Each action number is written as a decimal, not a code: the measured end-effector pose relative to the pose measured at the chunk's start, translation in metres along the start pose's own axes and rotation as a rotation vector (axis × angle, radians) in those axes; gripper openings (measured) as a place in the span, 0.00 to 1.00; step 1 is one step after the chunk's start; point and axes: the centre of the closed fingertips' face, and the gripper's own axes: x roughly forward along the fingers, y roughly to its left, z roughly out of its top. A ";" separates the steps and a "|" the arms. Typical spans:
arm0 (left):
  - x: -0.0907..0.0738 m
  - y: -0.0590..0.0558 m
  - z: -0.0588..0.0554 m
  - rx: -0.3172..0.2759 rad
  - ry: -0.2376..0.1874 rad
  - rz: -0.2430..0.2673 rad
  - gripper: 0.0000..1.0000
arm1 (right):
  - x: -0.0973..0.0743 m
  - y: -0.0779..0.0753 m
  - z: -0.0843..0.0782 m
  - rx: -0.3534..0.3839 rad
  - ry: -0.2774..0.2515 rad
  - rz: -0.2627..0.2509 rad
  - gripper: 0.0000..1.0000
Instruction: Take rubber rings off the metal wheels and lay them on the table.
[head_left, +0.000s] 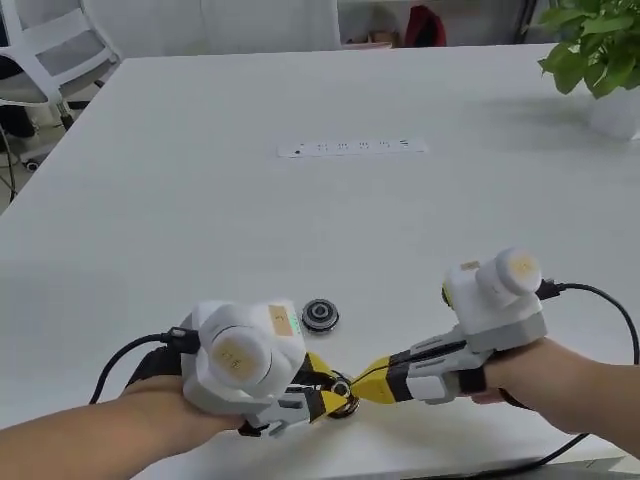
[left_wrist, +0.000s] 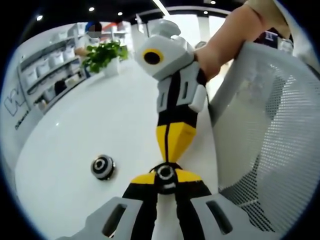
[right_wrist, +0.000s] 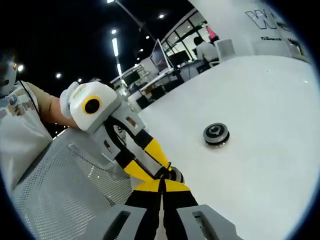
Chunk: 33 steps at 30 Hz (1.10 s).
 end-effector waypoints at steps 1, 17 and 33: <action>0.000 0.000 0.000 0.004 -0.002 -0.001 0.13 | 0.000 0.000 0.000 -0.002 0.000 -0.001 0.00; -0.013 0.000 0.010 -0.011 -0.038 -0.013 0.20 | -0.004 -0.001 0.007 -0.001 -0.023 -0.008 0.00; -0.047 0.003 0.019 -0.088 -0.118 -0.007 0.35 | -0.006 0.005 0.018 -0.013 -0.045 0.007 0.00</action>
